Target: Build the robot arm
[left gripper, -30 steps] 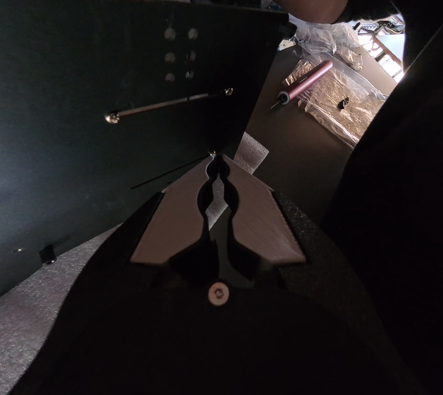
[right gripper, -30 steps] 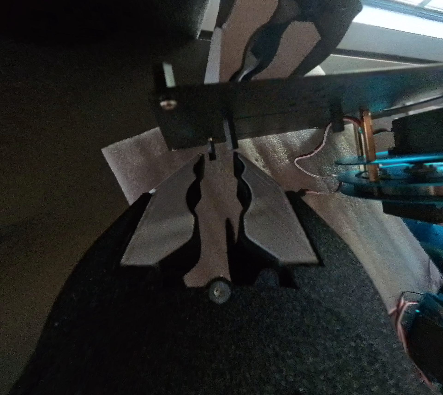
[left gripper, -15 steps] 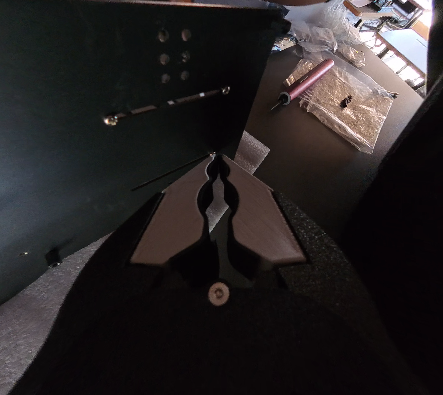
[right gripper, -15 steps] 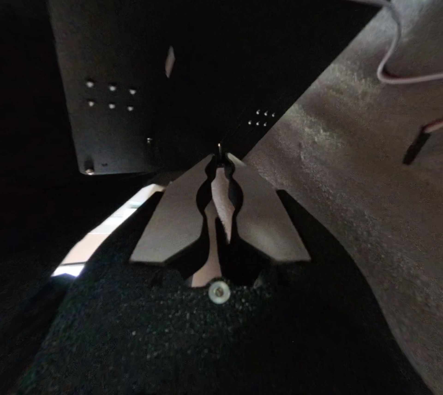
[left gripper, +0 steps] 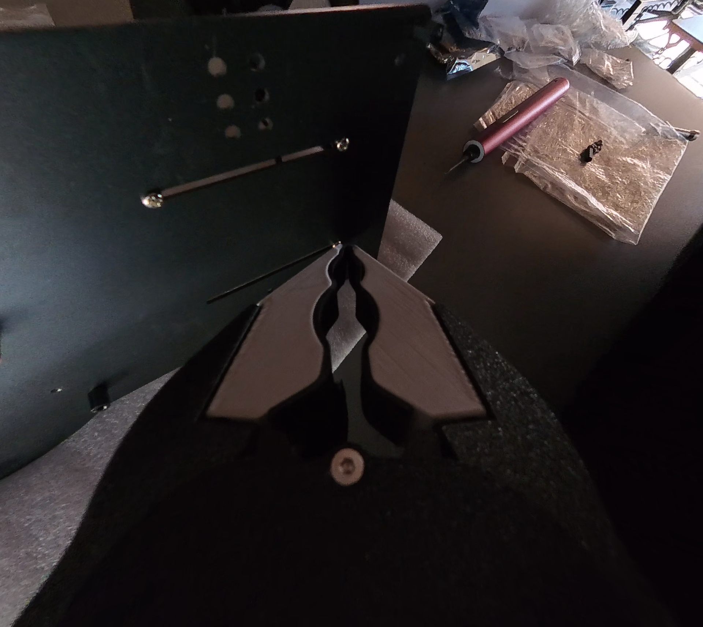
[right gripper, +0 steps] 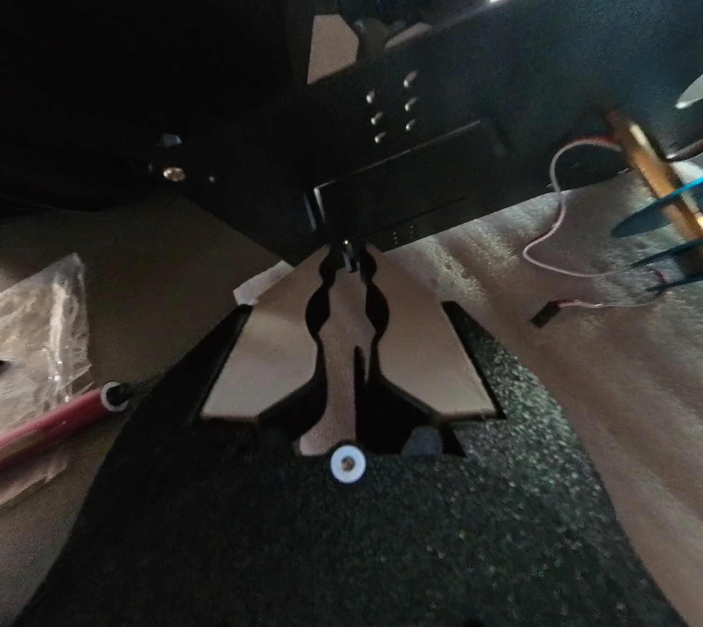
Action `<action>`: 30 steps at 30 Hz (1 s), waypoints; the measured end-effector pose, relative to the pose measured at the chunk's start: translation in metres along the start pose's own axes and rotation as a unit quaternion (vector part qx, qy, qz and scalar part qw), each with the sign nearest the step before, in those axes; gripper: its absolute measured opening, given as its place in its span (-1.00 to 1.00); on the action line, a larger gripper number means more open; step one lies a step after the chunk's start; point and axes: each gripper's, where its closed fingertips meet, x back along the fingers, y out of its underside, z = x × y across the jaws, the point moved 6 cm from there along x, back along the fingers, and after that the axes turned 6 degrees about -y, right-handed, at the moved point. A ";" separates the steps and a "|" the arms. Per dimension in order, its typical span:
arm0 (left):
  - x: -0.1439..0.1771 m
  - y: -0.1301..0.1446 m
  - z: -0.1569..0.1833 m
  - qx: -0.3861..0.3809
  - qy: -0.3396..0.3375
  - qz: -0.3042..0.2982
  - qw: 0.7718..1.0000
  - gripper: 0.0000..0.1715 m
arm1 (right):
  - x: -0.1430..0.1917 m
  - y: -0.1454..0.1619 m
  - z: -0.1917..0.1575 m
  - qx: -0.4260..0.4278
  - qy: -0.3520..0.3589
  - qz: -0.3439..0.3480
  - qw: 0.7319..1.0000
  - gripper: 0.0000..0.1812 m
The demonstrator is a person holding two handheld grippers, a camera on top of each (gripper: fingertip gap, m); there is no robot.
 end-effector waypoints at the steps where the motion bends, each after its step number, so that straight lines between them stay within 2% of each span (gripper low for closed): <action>1: 0.000 0.000 0.000 -0.001 -0.001 0.001 1.000 -1.00 | 0.001 -0.002 -0.001 0.012 0.005 0.003 1.000 -0.98; 3: -0.001 0.000 0.000 0.001 0.000 0.000 1.000 -1.00 | 0.001 -0.004 -0.001 0.017 0.001 -0.004 1.000 -1.00; 7: -0.002 -0.001 0.001 0.004 -0.004 0.003 1.000 -1.00 | 0.001 0.000 0.006 -0.096 -0.059 -0.008 0.994 -1.00; 9: -0.002 -0.001 0.002 0.002 -0.011 0.005 1.000 -1.00 | 0.002 0.002 0.014 -0.214 -0.105 -0.003 0.971 -1.00; 10: -0.002 -0.001 0.002 -0.002 -0.015 0.004 1.000 -1.00 | 0.001 0.004 0.018 -0.288 -0.130 0.000 0.949 -1.00; 12: -0.003 -0.001 0.002 -0.004 -0.020 0.006 1.000 -1.00 | 0.000 0.009 0.023 -0.377 -0.170 0.021 0.910 -1.00; 14: -0.003 -0.001 0.003 0.006 -0.025 0.009 1.000 -1.00 | -0.001 0.014 0.027 -0.410 -0.193 0.045 0.890 -1.00; 16: -0.003 -0.001 0.005 0.012 -0.039 0.016 0.999 -1.00 | 0.000 0.015 0.032 -0.415 -0.180 0.064 0.889 -1.00; 18: -0.003 0.000 0.006 0.009 -0.053 0.021 0.998 -1.00 | 0.004 0.015 0.032 -0.366 -0.138 0.060 0.919 -1.00; 20: -0.004 0.000 0.007 0.012 -0.061 0.022 0.998 -1.00 | 0.009 0.008 0.023 -0.279 -0.117 0.066 0.951 -1.00; 21: -0.004 0.000 0.007 0.013 -0.063 0.023 0.998 -1.00 | 0.011 0.004 0.016 -0.221 -0.111 0.068 0.967 -1.00; 23: -0.004 0.000 0.007 0.013 -0.066 0.022 0.997 -1.00 | 0.011 -0.001 0.007 -0.071 -0.050 0.048 0.995 -1.00; 25: -0.004 -0.001 0.007 0.016 -0.065 0.022 0.997 -1.00 | 0.012 -0.006 0.002 0.043 0.006 0.007 0.999 -1.00; 28: -0.005 -0.001 0.007 0.027 -0.060 0.022 0.998 -1.00 | 0.005 -0.004 -0.004 0.096 0.038 -0.081 0.991 -0.87; 30: -0.005 -0.001 0.006 0.028 -0.057 0.023 0.998 -1.00 | -0.001 -0.002 -0.005 0.134 0.061 -0.113 0.983 -0.89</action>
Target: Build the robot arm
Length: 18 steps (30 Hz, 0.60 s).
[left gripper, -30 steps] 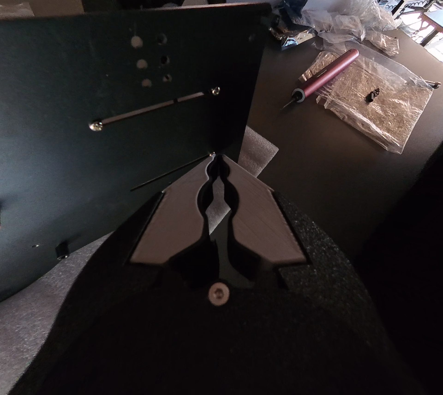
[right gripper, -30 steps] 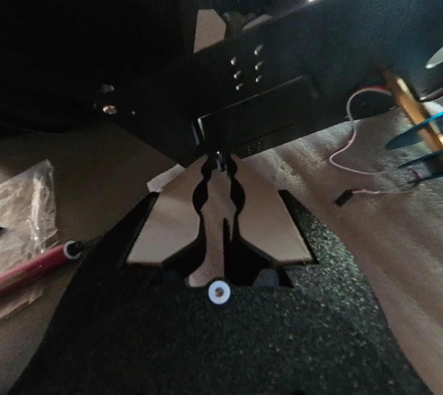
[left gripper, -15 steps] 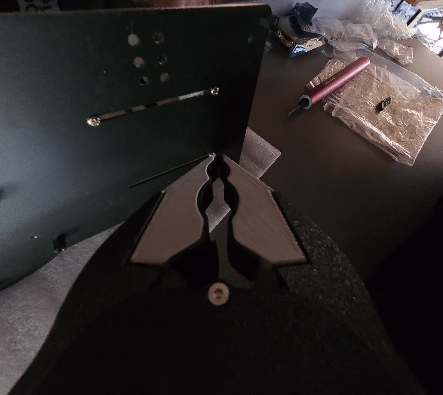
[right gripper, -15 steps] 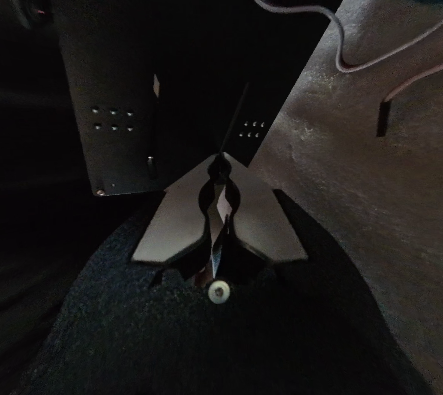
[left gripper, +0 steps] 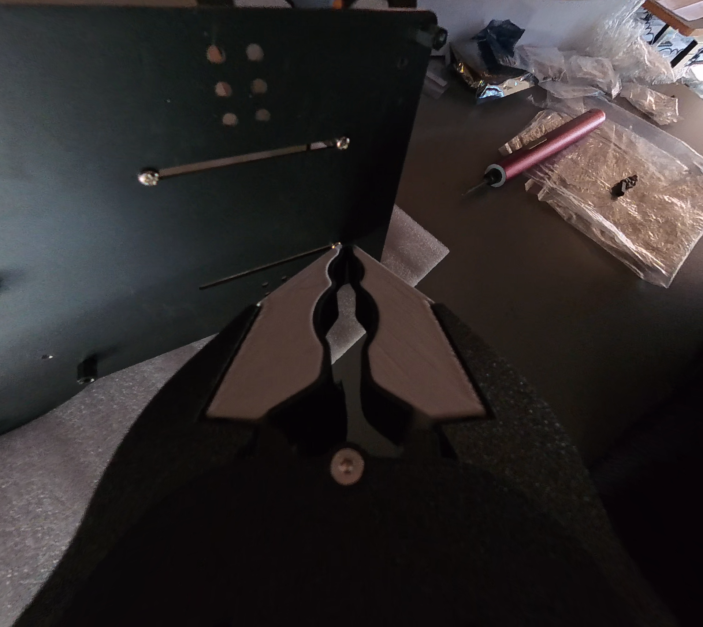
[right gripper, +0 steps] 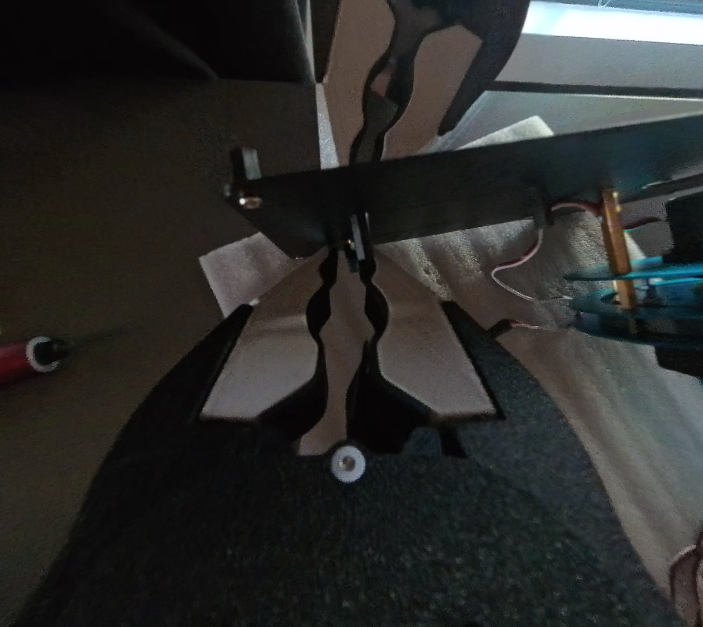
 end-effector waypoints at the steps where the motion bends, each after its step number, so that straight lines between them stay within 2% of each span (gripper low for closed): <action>1: 0.000 0.000 0.000 -0.001 0.002 -0.001 1.000 -1.00 | -0.002 0.000 0.000 0.013 0.016 -0.006 1.000 -0.94; 3: 0.000 -0.001 -0.001 -0.002 0.006 -0.003 1.000 -1.00 | -0.001 0.001 -0.002 0.013 0.014 0.006 1.000 -0.95; 5: -0.001 -0.001 -0.001 -0.004 0.005 -0.005 1.000 -1.00 | 0.000 0.003 0.001 -0.066 -0.024 0.020 0.997 -0.95; 8: -0.004 -0.003 0.000 -0.015 0.002 -0.007 1.000 -1.00 | 0.001 0.009 0.010 -0.189 -0.121 0.032 0.974 -0.95; 10: -0.004 -0.004 0.000 -0.018 0.004 -0.010 1.000 -1.00 | -0.001 0.013 0.017 -0.290 -0.197 0.040 0.936 -0.96; 11: -0.003 -0.004 0.000 -0.017 0.006 -0.011 1.000 -1.00 | -0.003 0.016 0.019 -0.352 -0.234 0.040 0.905 -0.96; 12: -0.004 -0.004 -0.001 -0.016 0.007 -0.012 1.000 -1.00 | -0.005 0.018 0.021 -0.397 -0.264 0.041 0.878 -0.96; 13: -0.004 -0.004 -0.001 -0.017 0.008 -0.013 1.000 -1.00 | -0.006 0.019 0.023 -0.414 -0.282 0.041 0.865 -0.96; 14: -0.004 -0.004 -0.001 -0.020 0.009 -0.015 1.000 -1.00 | -0.007 0.019 0.023 -0.404 -0.282 0.040 0.869 -0.95; 15: -0.004 -0.004 -0.001 -0.022 0.010 -0.017 1.000 -1.00 | -0.006 0.018 0.023 -0.374 -0.266 0.038 0.887 -0.95; 18: -0.004 -0.004 -0.001 -0.023 0.012 -0.020 0.999 -1.00 | -0.003 0.009 0.018 -0.232 -0.174 0.027 0.957 -0.95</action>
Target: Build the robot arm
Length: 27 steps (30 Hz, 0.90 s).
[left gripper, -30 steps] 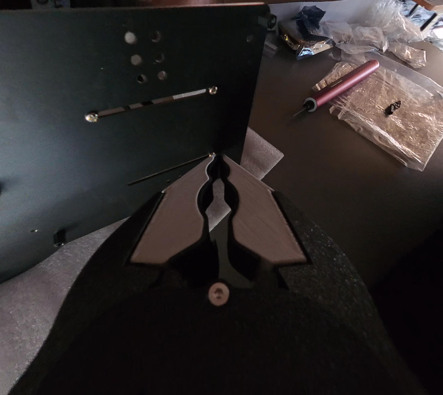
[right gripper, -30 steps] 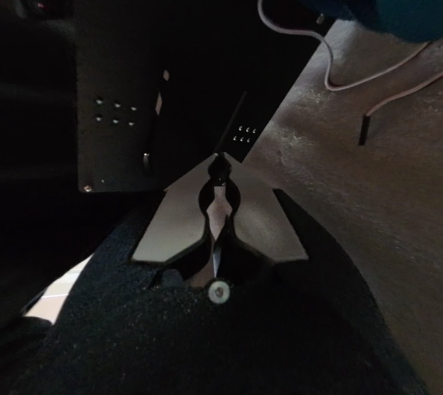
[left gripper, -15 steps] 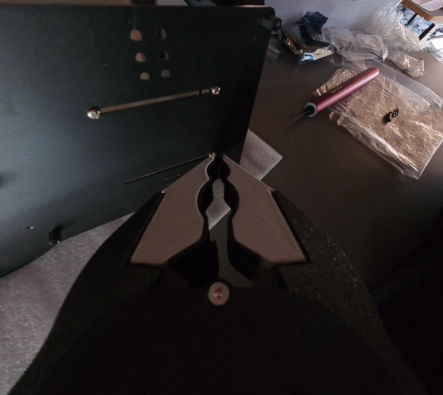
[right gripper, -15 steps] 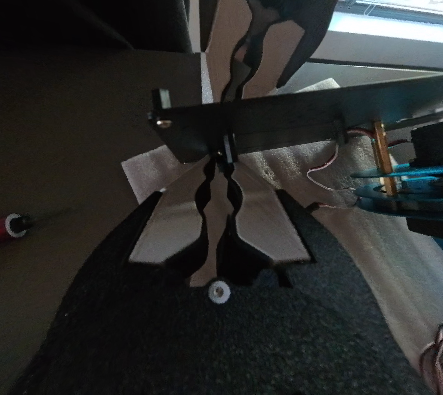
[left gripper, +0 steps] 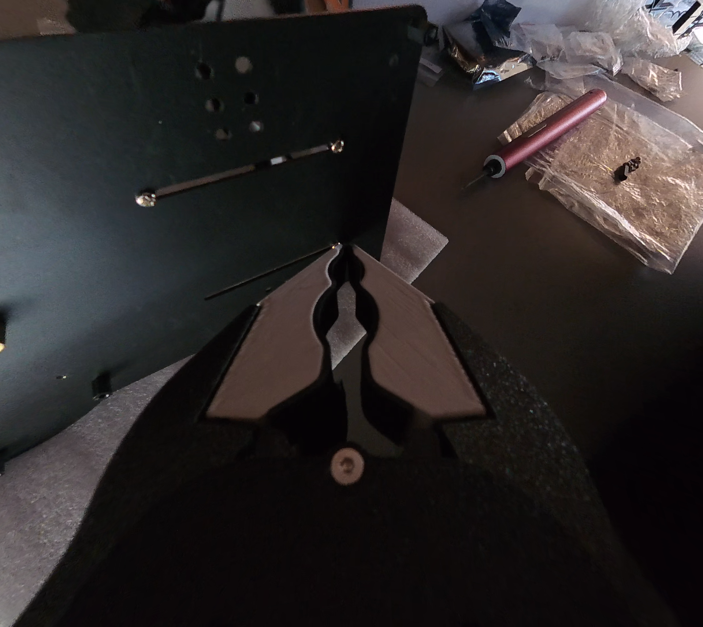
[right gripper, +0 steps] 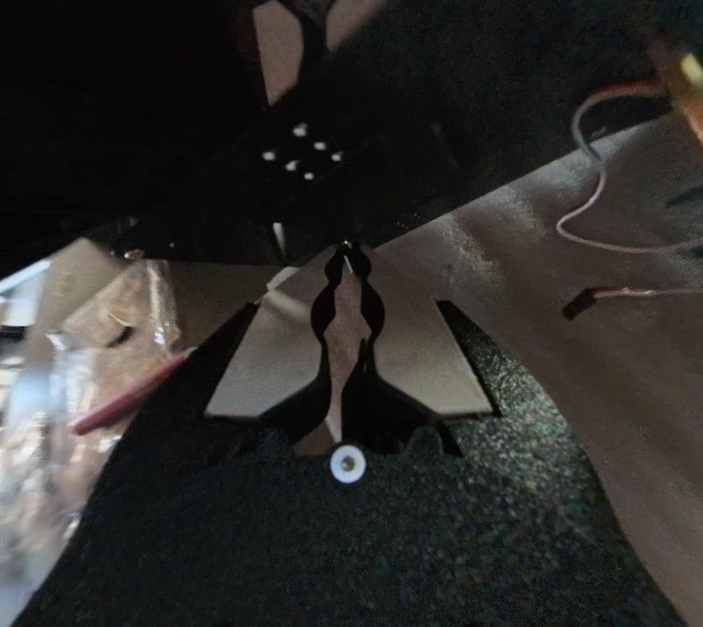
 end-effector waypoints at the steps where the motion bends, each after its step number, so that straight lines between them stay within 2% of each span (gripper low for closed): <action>1: 0.000 0.000 0.000 0.000 0.002 0.000 1.000 -1.00 | 0.000 -0.001 -0.005 0.064 0.032 -0.006 0.997 -0.95; 3: 0.000 0.000 -0.001 0.004 0.010 0.000 1.000 -1.00 | -0.002 0.000 -0.014 0.190 0.115 -0.033 0.975 -0.91; 6: 0.000 0.000 -0.003 0.009 0.027 0.002 1.000 -1.00 | -0.005 0.003 -0.021 0.304 0.220 -0.061 0.925 -0.86; 9: 0.001 0.000 -0.005 0.022 0.044 0.004 0.999 -1.00 | -0.010 0.004 -0.023 0.352 0.257 -0.071 0.897 -0.87; 13: 0.000 0.000 -0.006 0.022 0.058 0.002 0.998 -1.00 | -0.017 0.008 -0.019 0.373 0.279 -0.101 0.879 -0.95; 14: 0.000 0.000 -0.007 0.023 0.061 0.002 0.998 -1.00 | -0.015 0.006 -0.018 0.365 0.264 -0.106 0.886 -0.95; 15: 0.000 0.000 -0.007 0.024 0.063 0.002 0.998 -1.00 | -0.012 0.004 -0.017 0.336 0.236 -0.105 0.906 -0.95; 17: 0.000 0.000 -0.007 0.024 0.062 0.002 0.998 -1.00 | -0.006 0.002 -0.011 0.226 0.150 -0.077 0.959 -0.95; 19: -0.001 -0.001 -0.007 0.023 0.059 0.001 0.998 -1.00 | -0.003 0.002 -0.002 0.151 0.064 -0.052 0.985 -0.95; 21: -0.001 -0.001 -0.007 0.018 0.058 0.000 0.998 -1.00 | -0.002 0.002 0.007 0.045 -0.035 -0.042 0.998 -0.96; 23: -0.001 -0.002 -0.008 0.018 0.060 -0.001 0.998 -1.00 | -0.006 0.001 0.012 -0.036 -0.102 -0.052 0.993 -0.96; 25: -0.001 -0.002 -0.009 0.021 0.065 -0.003 0.998 -1.00 | -0.005 0.002 0.014 -0.042 -0.119 -0.053 0.991 -0.95; 27: -0.002 -0.002 -0.009 0.021 0.067 -0.002 0.998 -1.00 | -0.002 0.000 0.012 0.027 -0.080 -0.052 0.995 -0.94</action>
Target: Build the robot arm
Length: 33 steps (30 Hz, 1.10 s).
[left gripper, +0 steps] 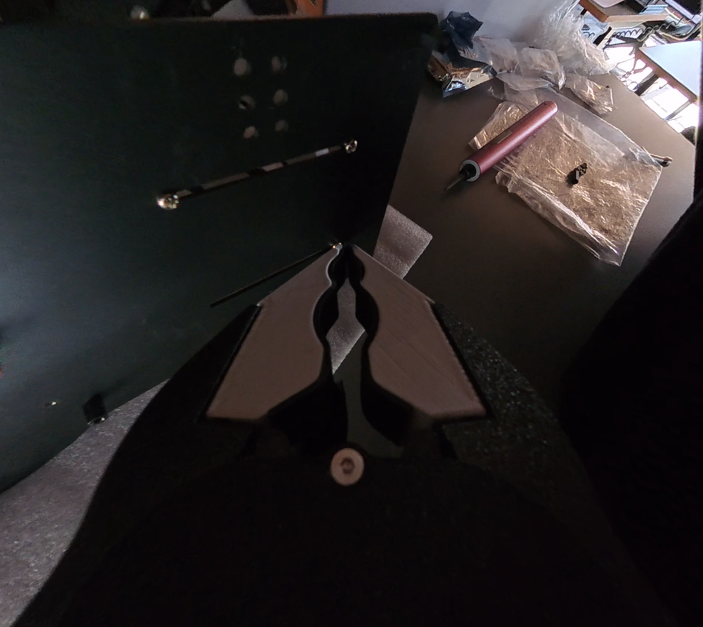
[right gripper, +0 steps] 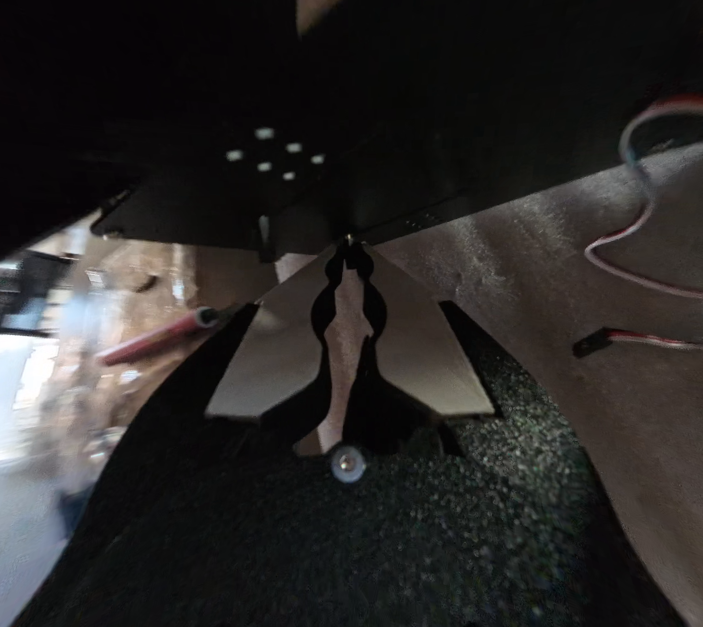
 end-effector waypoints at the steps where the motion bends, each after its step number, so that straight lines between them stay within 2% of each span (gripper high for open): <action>1: -0.001 0.000 0.000 0.000 0.001 0.001 1.000 -1.00 | 0.003 0.000 -0.001 0.043 0.041 0.005 0.998 -0.90; 3: -0.001 0.000 0.000 0.001 0.004 0.003 1.000 -1.00 | 0.007 0.002 -0.008 0.126 0.119 -0.003 0.985 -0.83; 6: -0.001 0.000 -0.001 0.008 0.013 0.003 1.000 -1.00 | 0.007 0.004 -0.016 0.213 0.234 -0.018 0.948 -0.78; 9: -0.002 -0.001 -0.002 0.008 0.019 0.004 1.000 -1.00 | -0.004 0.007 -0.021 0.268 0.288 -0.043 0.918 -0.78; 11: -0.003 -0.001 -0.002 0.009 0.024 0.003 1.000 -1.00 | -0.009 0.007 -0.022 0.293 0.304 -0.053 0.905 -0.91; 13: -0.003 -0.002 -0.003 0.005 0.028 0.002 1.000 -1.00 | -0.010 0.008 -0.021 0.278 0.284 -0.055 0.916 -0.95; 14: -0.004 -0.002 -0.003 0.005 0.029 0.001 1.000 -1.00 | -0.007 0.008 -0.020 0.246 0.257 -0.047 0.934 -0.95; 16: -0.005 -0.003 -0.003 0.003 0.028 0.002 1.000 -1.00 | -0.001 0.009 -0.015 0.136 0.170 -0.016 0.976 -0.95; 18: -0.007 -0.004 -0.003 -0.003 0.030 0.002 1.000 -1.00 | 0.003 0.014 -0.009 0.036 0.072 0.015 0.997 -0.96; 21: -0.008 -0.005 -0.004 -0.004 0.041 -0.003 0.999 -1.00 | 0.005 0.016 0.000 -0.097 -0.045 0.028 0.994 -0.95; 23: -0.009 -0.005 -0.005 -0.005 0.044 -0.005 0.999 -1.00 | 0.005 0.017 0.001 -0.100 -0.064 0.030 0.992 -0.95; 25: -0.009 -0.006 -0.005 -0.002 0.043 -0.005 0.999 -1.00 | 0.007 0.017 -0.002 -0.041 -0.031 0.028 0.998 -0.92; 27: -0.009 -0.006 -0.004 -0.001 0.043 -0.006 0.999 -1.00 | 0.011 0.017 -0.006 0.044 0.044 0.019 0.998 -0.82; 31: -0.009 -0.006 -0.005 -0.002 0.047 -0.009 0.999 -1.00 | 0.011 0.017 -0.023 0.196 0.167 -0.011 0.966 -0.82; 33: -0.009 -0.006 -0.005 -0.001 0.050 -0.010 0.999 -1.00 | 0.007 0.017 -0.025 0.235 0.207 -0.031 0.949 -0.93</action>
